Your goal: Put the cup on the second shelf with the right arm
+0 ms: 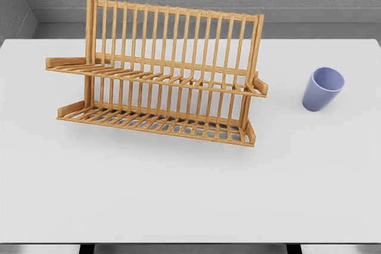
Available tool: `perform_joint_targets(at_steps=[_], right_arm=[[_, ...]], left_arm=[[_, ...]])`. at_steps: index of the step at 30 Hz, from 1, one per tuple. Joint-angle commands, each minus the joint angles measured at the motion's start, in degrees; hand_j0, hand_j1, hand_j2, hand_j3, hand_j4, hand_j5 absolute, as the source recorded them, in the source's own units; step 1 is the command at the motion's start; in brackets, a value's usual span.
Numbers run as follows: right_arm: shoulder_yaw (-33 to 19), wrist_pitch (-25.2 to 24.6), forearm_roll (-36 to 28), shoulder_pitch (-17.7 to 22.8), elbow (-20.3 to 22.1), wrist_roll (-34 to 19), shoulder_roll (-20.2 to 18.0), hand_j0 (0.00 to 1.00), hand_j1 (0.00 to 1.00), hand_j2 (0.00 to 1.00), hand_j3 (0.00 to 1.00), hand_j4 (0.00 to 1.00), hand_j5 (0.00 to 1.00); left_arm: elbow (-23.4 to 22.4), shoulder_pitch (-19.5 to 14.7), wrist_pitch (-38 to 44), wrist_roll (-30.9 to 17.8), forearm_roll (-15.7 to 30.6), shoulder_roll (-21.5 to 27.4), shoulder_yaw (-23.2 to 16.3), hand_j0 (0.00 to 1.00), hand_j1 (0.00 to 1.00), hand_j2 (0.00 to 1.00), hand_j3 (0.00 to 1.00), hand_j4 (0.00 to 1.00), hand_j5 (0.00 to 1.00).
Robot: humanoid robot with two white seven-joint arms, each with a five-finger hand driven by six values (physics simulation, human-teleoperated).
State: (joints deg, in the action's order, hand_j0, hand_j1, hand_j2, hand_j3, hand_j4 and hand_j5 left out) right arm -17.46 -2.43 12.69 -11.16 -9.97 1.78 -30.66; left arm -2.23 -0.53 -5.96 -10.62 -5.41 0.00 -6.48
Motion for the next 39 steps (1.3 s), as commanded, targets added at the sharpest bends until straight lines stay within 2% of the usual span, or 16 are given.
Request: perform_joint_targets(at_steps=[1,3,7,8,10,14,15,18,21,22,23,24,26,27,30,39], right_arm=[[-3.01,-0.03,-0.03,-3.94,-12.69,-3.97,-26.64,1.00,1.00,1.00,1.00,1.00,1.00],[-3.90,-0.21,-0.12,-6.51,-18.24,-6.62,-26.47,1.00,1.00,1.00,1.00,1.00,1.00],[-2.49,-0.21,-0.12,-6.94,-17.81,-6.62,-26.55,1.00,1.00,1.00,1.00,1.00,1.00],[-1.96,-0.21,-0.03,-6.95,-17.54,-6.62,-30.33,1.00,1.00,1.00,1.00,1.00,1.00],[-1.87,-0.21,-0.12,-6.86,-17.72,-6.62,-33.85,1.00,1.00,1.00,1.00,1.00,1.00],[-1.79,0.32,-0.03,-6.42,-17.46,-6.62,-33.41,1.00,1.00,1.00,1.00,1.00,1.00],[-1.79,1.98,0.23,-6.24,-14.65,-6.18,-33.85,1.00,1.00,1.00,1.00,1.00,1.00],[-1.96,13.93,0.32,-2.38,-2.53,-6.09,-34.73,1.00,1.00,1.00,1.00,1.00,1.00],[-1.87,14.21,-0.03,-2.20,0.13,-6.18,-32.54,1.00,1.00,1.00,1.00,1.00,1.00],[-1.79,13.50,-0.03,-2.29,-0.40,-6.26,-26.40,1.00,1.00,1.00,1.00,1.00,1.00],[-1.70,13.41,0.06,-1.76,-1.46,-6.18,-15.94,1.00,1.00,1.00,1.00,1.00,1.00],[-1.70,13.41,0.06,1.66,-1.99,-6.18,-3.38,1.00,1.00,1.00,1.00,1.00,1.00],[-1.26,13.33,-0.03,3.86,-1.46,-6.44,23.08,1.00,1.00,1.00,1.00,1.00,1.00],[1.20,13.33,-0.03,5.00,-1.37,-6.53,30.66,1.00,1.00,1.00,1.00,1.00,1.00],[3.84,13.33,0.06,11.33,-1.28,-6.53,30.66,1.00,1.00,1.00,1.00,1.00,1.00],[3.22,13.41,0.06,11.25,-1.02,-6.44,30.66,1.00,1.00,1.00,1.00,1.00,1.00]], left_arm=[[-0.05,0.00,0.07,-0.02,-0.04,0.00,-0.02,1.00,1.00,1.00,1.00,1.00,1.00],[-0.05,0.00,-0.02,-0.02,-0.04,0.00,-0.02,1.00,1.00,1.00,1.00,1.00,1.00],[0.04,0.00,0.07,-0.02,0.04,0.00,-0.02,1.00,1.00,1.00,1.00,1.00,1.00],[-0.05,0.00,0.07,-0.02,-0.04,0.00,-0.02,1.00,1.00,1.00,1.00,1.00,1.00],[0.03,0.00,0.07,-0.02,-0.04,0.00,-0.02,1.00,1.00,1.00,1.00,1.00,1.00],[0.03,0.00,0.07,-0.02,0.04,0.00,-0.02,1.00,1.00,1.00,1.00,1.00,1.00],[-0.05,0.00,0.07,-0.02,0.04,0.00,-0.02,1.00,1.00,1.00,1.00,1.00,1.00],[0.03,0.00,-0.02,-0.02,-0.04,0.00,-0.02,1.00,1.00,1.00,1.00,1.00,1.00],[-0.05,0.00,0.07,-0.02,-0.04,0.00,-0.02,1.00,1.00,1.00,1.00,1.00,1.00],[0.03,0.00,0.07,-0.02,0.04,0.00,-0.02,1.00,1.00,1.00,1.00,1.00,1.00],[-0.05,0.00,-0.02,-0.02,-0.04,0.00,-0.02,1.00,1.00,1.00,1.00,1.00,1.00],[-0.05,0.00,-0.02,-0.02,0.04,0.00,-0.02,1.00,1.00,1.00,1.00,1.00,1.00],[-0.05,0.00,0.07,-0.02,-0.04,0.00,-0.02,1.00,1.00,1.00,1.00,1.00,1.00],[0.03,0.00,0.07,-0.02,-0.04,0.00,-0.02,1.00,1.00,1.00,1.00,1.00,1.00],[-0.05,0.00,0.07,-0.02,-0.04,0.00,-0.02,1.00,1.00,1.00,1.00,1.00,1.00],[-0.05,0.00,0.07,-0.02,-0.04,0.00,-0.02,1.00,1.00,1.00,1.00,1.00,1.00]])
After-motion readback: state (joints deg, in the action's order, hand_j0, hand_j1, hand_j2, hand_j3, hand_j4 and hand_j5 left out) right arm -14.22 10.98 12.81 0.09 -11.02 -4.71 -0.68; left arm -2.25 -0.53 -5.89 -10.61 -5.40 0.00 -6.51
